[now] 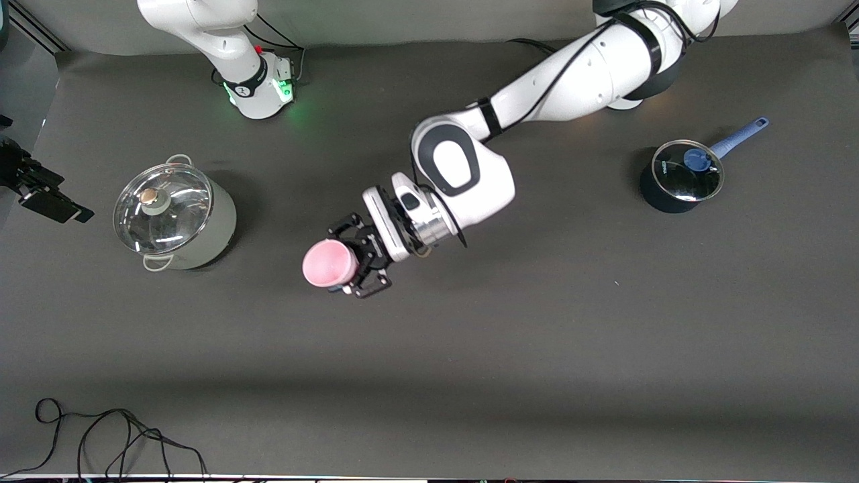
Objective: Transfer pink cup from left to right arm
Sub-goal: 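Carry the pink cup with the left gripper toward the table middle, then reach the right gripper to the pink cup held by the left gripper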
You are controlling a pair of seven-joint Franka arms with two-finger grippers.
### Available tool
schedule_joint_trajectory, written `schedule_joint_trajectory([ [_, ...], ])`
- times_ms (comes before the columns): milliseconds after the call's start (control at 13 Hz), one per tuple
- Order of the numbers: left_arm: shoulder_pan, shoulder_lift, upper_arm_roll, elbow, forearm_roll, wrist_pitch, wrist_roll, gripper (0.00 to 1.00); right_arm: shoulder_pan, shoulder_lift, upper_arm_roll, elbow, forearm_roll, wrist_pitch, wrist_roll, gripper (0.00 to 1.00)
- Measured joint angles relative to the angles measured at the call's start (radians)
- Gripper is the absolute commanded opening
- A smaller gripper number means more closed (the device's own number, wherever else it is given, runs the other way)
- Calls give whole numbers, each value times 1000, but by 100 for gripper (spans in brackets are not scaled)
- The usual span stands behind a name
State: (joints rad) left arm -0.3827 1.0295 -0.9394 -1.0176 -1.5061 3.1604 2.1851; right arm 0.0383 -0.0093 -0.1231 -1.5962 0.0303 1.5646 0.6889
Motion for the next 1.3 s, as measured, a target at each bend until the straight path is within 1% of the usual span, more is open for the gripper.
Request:
schedule_joint_trajectory([
  [153, -26, -4, -1, 10, 0, 22, -10, 0, 14, 1, 9, 1, 4, 3, 2, 100],
  [383, -54, -4, 0, 32, 0, 43, -13, 0, 94, 27, 21, 48, 14, 4, 86, 100],
  [537, -60, -4, 0, 40, 0, 46, -20, 0, 140, 70, 25, 110, 58, 4, 175, 100],
  [690, -65, -4, 0, 43, 0, 46, -22, 0, 196, 102, 26, 154, 78, 4, 245, 100],
  [997, -69, -4, 0, 46, 0, 48, -23, 0, 322, 129, 28, 214, 144, 4, 404, 100],
  [1150, -69, -4, 1, 46, 0, 48, -23, 0, 347, 172, 29, 274, 190, -15, 465, 100],
  [1303, -69, -4, 1, 47, 0, 49, -23, 0, 367, 213, 29, 307, 215, -32, 476, 100],
])
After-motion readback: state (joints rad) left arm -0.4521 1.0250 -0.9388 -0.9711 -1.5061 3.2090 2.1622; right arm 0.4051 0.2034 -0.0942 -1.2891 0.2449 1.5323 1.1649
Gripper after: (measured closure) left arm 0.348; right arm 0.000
